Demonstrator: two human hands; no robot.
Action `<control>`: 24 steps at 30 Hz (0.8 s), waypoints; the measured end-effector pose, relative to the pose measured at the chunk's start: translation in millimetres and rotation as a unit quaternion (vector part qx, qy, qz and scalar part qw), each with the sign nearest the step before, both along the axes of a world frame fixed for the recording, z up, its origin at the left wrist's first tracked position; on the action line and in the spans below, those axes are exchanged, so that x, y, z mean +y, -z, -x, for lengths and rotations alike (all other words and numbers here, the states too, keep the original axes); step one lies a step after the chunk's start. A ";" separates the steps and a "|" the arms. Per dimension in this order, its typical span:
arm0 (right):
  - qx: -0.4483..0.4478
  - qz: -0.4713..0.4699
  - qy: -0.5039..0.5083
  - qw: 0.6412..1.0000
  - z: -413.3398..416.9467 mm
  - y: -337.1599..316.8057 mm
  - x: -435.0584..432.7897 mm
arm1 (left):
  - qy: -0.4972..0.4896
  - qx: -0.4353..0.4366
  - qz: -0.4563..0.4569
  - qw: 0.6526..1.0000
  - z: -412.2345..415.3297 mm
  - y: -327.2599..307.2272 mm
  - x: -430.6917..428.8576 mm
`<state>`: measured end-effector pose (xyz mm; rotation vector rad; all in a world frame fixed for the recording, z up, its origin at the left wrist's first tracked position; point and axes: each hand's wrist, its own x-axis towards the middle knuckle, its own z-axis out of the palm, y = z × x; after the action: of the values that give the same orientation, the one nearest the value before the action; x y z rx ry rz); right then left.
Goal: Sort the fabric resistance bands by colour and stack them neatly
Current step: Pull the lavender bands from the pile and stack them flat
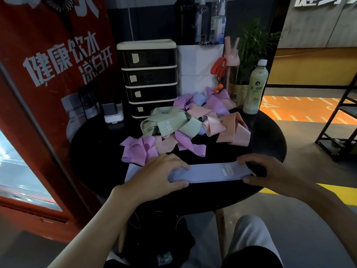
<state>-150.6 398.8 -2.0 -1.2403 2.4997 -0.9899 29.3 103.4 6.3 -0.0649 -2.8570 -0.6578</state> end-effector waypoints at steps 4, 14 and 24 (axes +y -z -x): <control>-0.002 0.012 0.004 1.000 -1.3 -1.3 0.6 | -0.004 -0.005 -0.013 1.000 1.4 1.2 -1.3; -0.080 0.038 -0.019 0.996 -4.9 -14.9 3.2 | 0.008 -0.011 -0.012 1.000 11.6 -3.0 7.4; -0.054 0.069 0.010 0.996 -4.9 -12.5 -0.2 | 0.067 -0.018 -0.034 0.997 49.1 -9.5 46.7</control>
<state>-145.7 398.6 10.5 -1.1658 2.4018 -1.2190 -19.9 150.2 15.8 -0.2397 -2.8800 -0.7898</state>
